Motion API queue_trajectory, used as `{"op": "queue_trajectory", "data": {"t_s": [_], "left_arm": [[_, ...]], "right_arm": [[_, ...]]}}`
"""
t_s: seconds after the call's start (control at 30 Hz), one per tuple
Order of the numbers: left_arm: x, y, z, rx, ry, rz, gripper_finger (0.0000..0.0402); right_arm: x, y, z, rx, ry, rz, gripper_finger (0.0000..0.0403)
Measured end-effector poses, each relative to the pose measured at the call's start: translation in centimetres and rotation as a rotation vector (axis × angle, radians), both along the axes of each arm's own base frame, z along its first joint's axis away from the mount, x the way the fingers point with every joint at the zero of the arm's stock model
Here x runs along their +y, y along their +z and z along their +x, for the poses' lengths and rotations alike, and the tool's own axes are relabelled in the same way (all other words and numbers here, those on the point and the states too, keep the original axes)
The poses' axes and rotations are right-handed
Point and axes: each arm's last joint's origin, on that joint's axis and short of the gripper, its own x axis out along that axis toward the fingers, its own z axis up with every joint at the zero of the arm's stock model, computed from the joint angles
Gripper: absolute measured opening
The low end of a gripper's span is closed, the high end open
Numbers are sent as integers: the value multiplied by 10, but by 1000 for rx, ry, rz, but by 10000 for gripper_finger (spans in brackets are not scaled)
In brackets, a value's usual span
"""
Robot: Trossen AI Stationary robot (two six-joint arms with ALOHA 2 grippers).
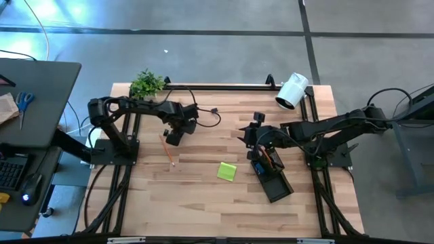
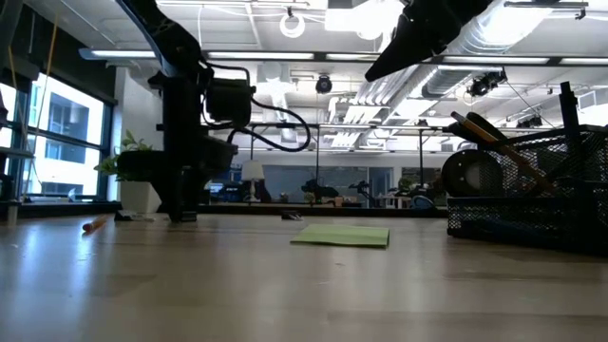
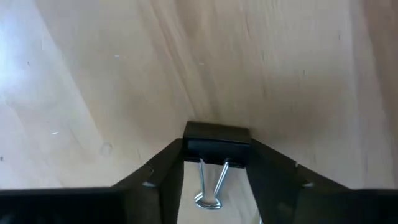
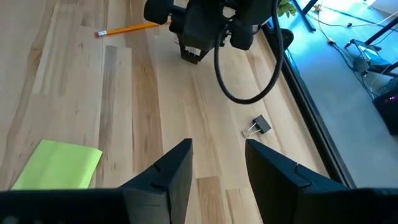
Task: Pick and place office supplies into organizer
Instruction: Put the black binder clip into the black desk organizer
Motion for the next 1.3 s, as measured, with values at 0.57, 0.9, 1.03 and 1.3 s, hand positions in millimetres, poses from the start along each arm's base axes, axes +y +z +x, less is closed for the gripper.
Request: {"op": "queue_trajectory", "data": {"t_s": [0.57,0.9,1.03,1.3], "left_arm": [[0,45,32,-483,166,-369,147],[-46,83,88,-956,-80,-418,117],[-73,89,103,-1059,-149,-284,137],[-105,108,118,-1271,-214,-39,146]], "right_arm": [[5,4,4,-73,74,157,142],[8,5,-7,-57,-30,307,142],[12,21,-22,-136,-54,334,142],[20,66,-61,-401,-118,235,142]]}}
